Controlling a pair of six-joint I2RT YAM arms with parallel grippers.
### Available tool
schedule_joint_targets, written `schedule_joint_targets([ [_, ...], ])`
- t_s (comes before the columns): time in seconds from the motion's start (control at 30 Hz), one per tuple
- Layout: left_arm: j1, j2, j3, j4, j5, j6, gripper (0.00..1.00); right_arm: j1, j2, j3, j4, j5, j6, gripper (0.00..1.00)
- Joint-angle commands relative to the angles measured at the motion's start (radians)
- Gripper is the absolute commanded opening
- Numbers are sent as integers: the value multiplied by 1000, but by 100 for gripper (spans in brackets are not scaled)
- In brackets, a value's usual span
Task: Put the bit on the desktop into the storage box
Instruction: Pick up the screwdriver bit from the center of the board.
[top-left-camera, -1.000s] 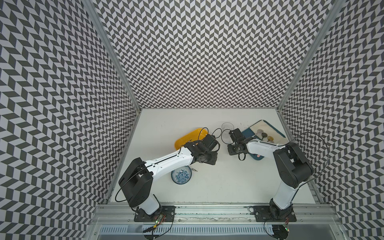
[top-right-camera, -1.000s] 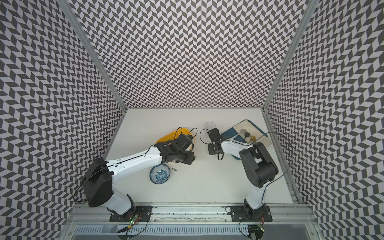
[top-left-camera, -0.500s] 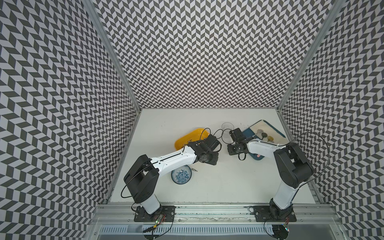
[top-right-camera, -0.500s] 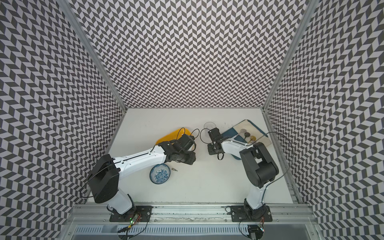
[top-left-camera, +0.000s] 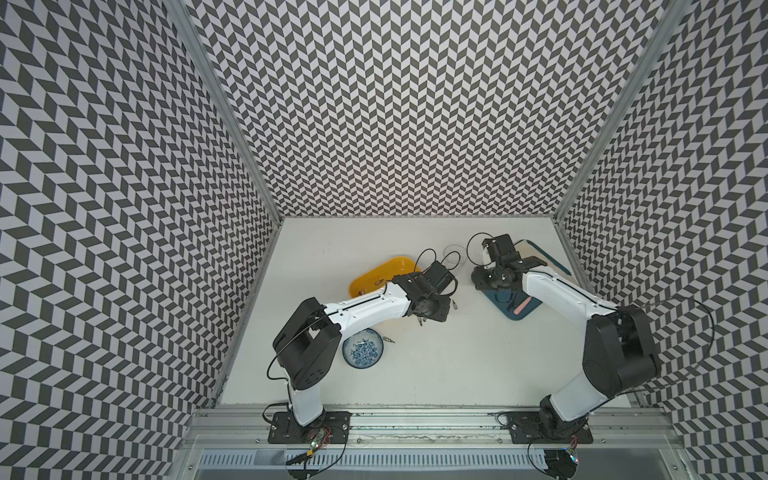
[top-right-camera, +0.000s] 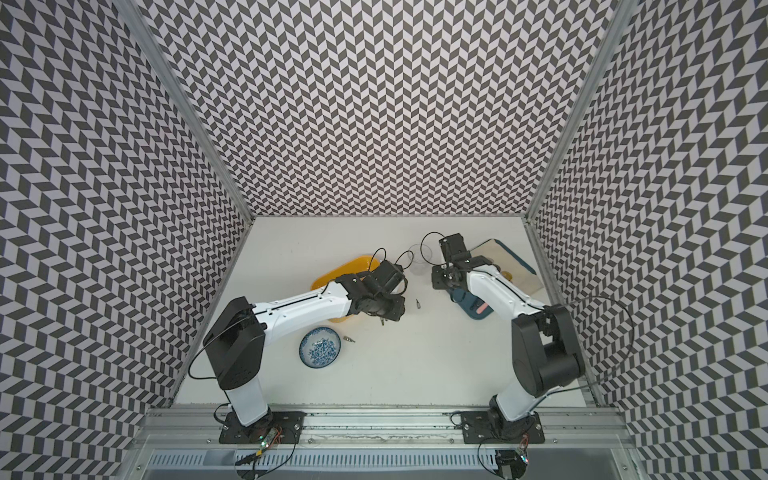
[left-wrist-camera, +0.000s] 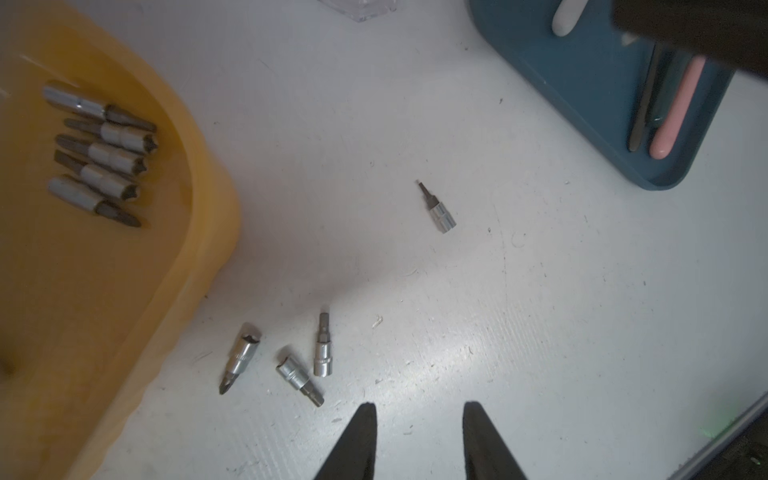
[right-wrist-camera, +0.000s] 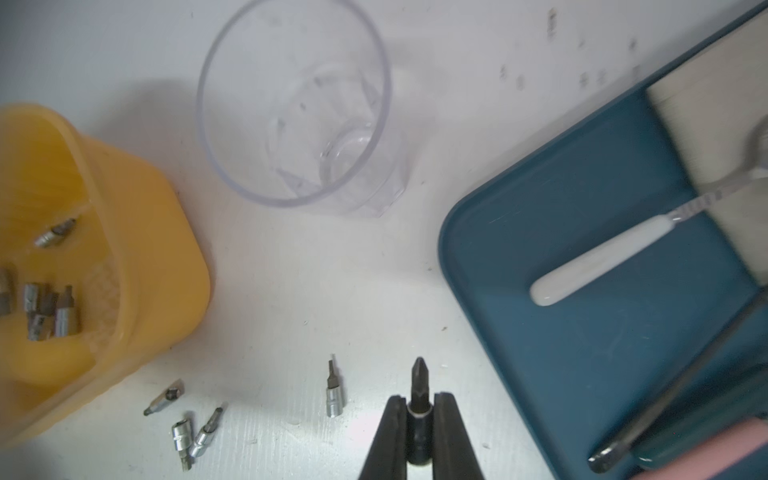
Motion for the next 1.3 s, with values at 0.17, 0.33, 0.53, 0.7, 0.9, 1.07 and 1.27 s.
schedule_joint_targets([
  [0.17, -20, 148, 148, -33, -11, -7, 38, -88, -56, 26, -51, -27, -29, 0],
  [0.33, -20, 229, 226, -77, -34, 8, 38, -114, -57, 40, -60, -47, -40, 0],
  [0.53, -14, 290, 271, -92, -40, 15, 38, -131, -64, 50, -74, -58, -52, 0],
  [0.7, -11, 312, 286, -86, -45, 12, 38, -139, -65, 47, -79, -65, -61, 0],
  [0.9, 0, 355, 342, -96, -41, 14, 39, -144, -65, 43, -78, -75, -63, 0],
  [1.07, 2, 406, 412, -113, -28, 21, 38, -148, -62, 45, -78, -82, -64, 0],
  [1.27, 8, 458, 468, -127, -15, 28, 39, -149, -56, 45, -78, -88, -69, 0],
])
